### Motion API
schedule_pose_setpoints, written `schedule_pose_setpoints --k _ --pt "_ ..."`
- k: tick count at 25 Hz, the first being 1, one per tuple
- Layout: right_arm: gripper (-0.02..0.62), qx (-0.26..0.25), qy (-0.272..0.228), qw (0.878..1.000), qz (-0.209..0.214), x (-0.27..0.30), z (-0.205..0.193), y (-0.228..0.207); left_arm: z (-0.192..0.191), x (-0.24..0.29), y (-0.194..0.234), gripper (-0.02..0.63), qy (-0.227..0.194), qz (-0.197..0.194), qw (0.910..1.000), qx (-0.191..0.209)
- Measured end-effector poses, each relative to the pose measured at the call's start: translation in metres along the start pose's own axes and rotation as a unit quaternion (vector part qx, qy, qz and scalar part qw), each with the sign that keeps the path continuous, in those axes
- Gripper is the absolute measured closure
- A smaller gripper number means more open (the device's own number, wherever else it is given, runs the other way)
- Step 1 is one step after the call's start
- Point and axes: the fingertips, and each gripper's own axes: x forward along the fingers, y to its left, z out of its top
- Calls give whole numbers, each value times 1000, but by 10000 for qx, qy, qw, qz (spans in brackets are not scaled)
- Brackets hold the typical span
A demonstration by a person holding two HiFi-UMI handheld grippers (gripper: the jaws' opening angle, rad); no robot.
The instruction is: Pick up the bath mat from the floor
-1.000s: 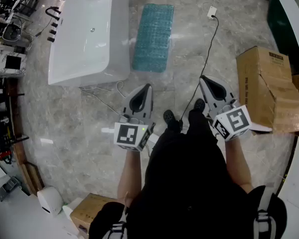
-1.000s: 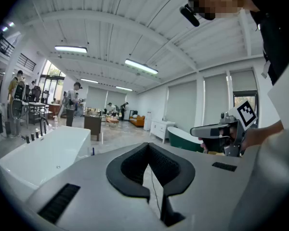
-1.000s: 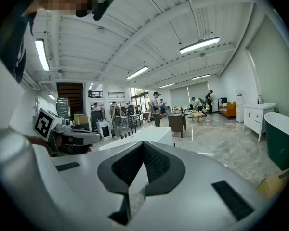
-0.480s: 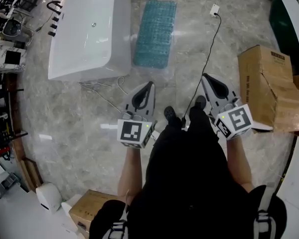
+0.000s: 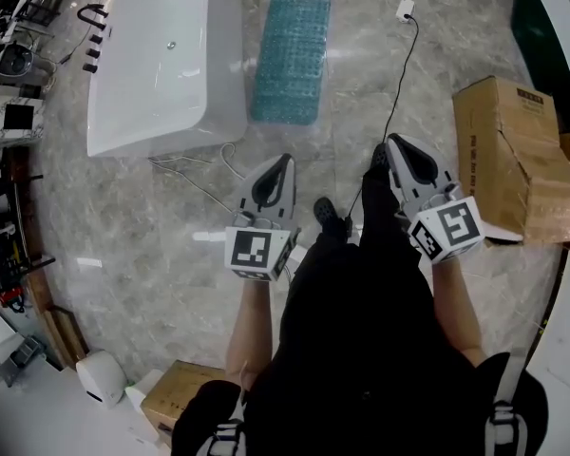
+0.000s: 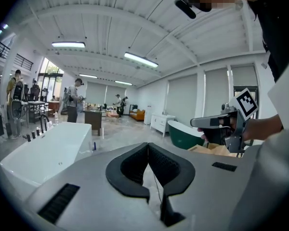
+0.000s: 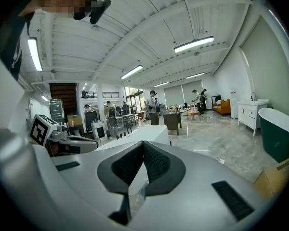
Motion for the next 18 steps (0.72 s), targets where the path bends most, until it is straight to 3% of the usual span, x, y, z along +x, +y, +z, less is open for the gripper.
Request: schedule_pose_setpoints --k 8,18 --pt "583 230 -66 9993 295 58 7 -51 4 63 18 597 246 56 9997 -53" --pt "583 170 -388 9955 845 163 63 -151 38 181 43 597 416 255 9986 -224"
